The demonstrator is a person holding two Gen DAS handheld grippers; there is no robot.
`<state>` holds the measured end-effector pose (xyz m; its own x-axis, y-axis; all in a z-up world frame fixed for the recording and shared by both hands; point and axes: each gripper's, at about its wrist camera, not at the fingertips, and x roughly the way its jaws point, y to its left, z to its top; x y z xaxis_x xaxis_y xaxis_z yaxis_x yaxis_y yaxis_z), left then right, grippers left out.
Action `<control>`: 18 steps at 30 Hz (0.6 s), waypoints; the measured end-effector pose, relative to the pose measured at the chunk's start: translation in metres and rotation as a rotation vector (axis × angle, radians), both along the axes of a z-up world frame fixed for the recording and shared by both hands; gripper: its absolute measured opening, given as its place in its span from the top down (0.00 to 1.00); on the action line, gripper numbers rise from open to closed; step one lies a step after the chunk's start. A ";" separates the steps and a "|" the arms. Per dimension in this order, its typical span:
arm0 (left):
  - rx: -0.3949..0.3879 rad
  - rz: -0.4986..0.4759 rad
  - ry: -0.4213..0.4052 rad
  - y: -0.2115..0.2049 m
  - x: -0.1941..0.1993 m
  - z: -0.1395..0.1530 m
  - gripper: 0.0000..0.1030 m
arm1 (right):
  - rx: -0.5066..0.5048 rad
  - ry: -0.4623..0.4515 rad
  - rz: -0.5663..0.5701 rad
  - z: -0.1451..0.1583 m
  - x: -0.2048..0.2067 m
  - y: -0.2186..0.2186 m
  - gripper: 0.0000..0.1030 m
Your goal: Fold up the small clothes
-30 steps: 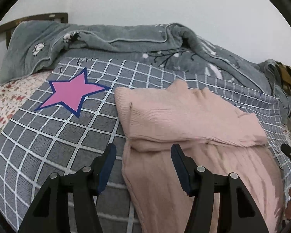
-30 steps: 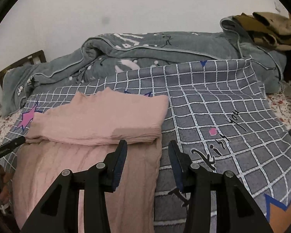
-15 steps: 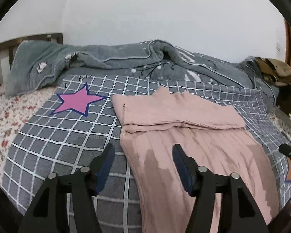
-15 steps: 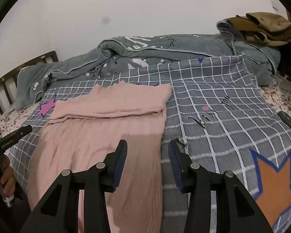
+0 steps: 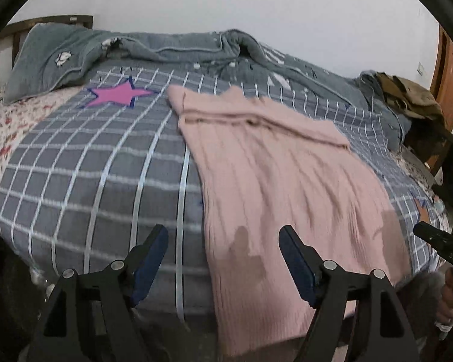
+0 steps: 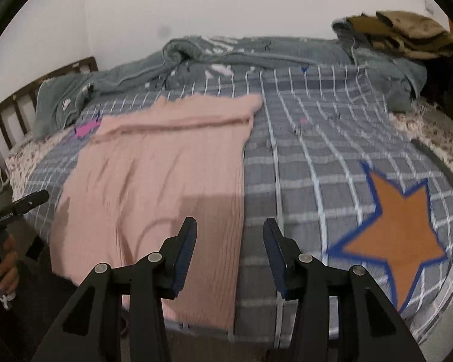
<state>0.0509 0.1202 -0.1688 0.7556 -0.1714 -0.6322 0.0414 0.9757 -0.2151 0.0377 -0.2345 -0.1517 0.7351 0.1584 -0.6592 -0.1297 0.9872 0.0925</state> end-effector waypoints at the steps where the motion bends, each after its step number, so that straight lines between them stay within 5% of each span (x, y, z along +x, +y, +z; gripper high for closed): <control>1: 0.002 -0.001 0.001 0.000 -0.002 -0.002 0.28 | 0.000 0.005 -0.002 -0.006 -0.002 -0.001 0.57; 18: -0.021 0.036 0.000 0.005 -0.010 -0.021 0.29 | 0.030 -0.001 0.015 -0.035 -0.005 0.009 0.68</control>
